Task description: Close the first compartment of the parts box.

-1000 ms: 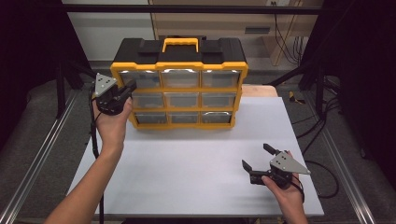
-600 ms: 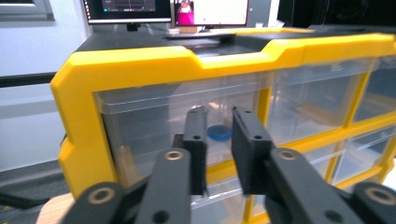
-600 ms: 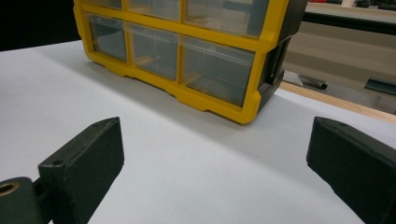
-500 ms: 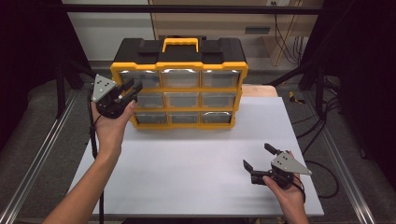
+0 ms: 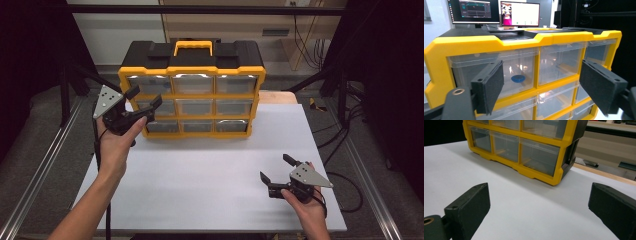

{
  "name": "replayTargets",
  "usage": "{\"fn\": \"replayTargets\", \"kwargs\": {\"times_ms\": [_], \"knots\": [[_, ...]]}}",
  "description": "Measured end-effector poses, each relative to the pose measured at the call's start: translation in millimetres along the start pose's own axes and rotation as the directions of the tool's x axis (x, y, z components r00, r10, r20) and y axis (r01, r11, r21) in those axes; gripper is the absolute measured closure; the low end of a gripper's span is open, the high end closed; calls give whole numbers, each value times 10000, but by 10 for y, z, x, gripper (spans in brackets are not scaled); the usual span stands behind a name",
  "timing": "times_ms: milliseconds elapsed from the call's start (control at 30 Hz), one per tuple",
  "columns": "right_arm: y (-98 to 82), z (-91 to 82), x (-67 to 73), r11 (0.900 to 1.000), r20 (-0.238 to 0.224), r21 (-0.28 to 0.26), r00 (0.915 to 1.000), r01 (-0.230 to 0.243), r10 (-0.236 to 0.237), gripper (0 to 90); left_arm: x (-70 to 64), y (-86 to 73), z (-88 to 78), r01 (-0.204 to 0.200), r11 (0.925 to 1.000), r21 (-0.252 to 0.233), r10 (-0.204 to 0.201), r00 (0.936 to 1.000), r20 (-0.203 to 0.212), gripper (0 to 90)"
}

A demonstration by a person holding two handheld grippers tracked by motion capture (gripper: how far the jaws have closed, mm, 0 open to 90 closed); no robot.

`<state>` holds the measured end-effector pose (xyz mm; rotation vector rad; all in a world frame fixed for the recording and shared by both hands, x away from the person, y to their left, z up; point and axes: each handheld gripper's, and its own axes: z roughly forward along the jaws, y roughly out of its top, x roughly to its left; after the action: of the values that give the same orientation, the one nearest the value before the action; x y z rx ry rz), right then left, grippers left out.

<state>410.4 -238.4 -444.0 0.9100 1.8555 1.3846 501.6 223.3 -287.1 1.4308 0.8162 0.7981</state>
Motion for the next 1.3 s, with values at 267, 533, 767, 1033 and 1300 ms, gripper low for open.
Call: {"fn": "replayTargets", "kwargs": {"times_ms": [267,533,767,1033,1300], "knots": [[-3,1,3,10000,9,24,10000,-21,21,42,-10,-12,-28,-294,9992,-271,304,9988,377,36],[-5,12,-11,10000,17,23,10000,-24,24,41,-17,-14,-36,-518,9983,-255,532,9969,576,30],[-7,11,-8,10000,24,31,10000,-28,28,42,-18,-24,-60,-630,9978,-229,646,9950,755,30],[-2,-9,-20,10000,90,-14,10000,-6,6,41,-54,-108,-113,-752,9967,-318,782,9914,1046,30],[-4,-25,-38,10000,151,-49,9999,-71,72,41,-70,-331,-233,-863,9957,-343,899,9882,1240,29]]}}
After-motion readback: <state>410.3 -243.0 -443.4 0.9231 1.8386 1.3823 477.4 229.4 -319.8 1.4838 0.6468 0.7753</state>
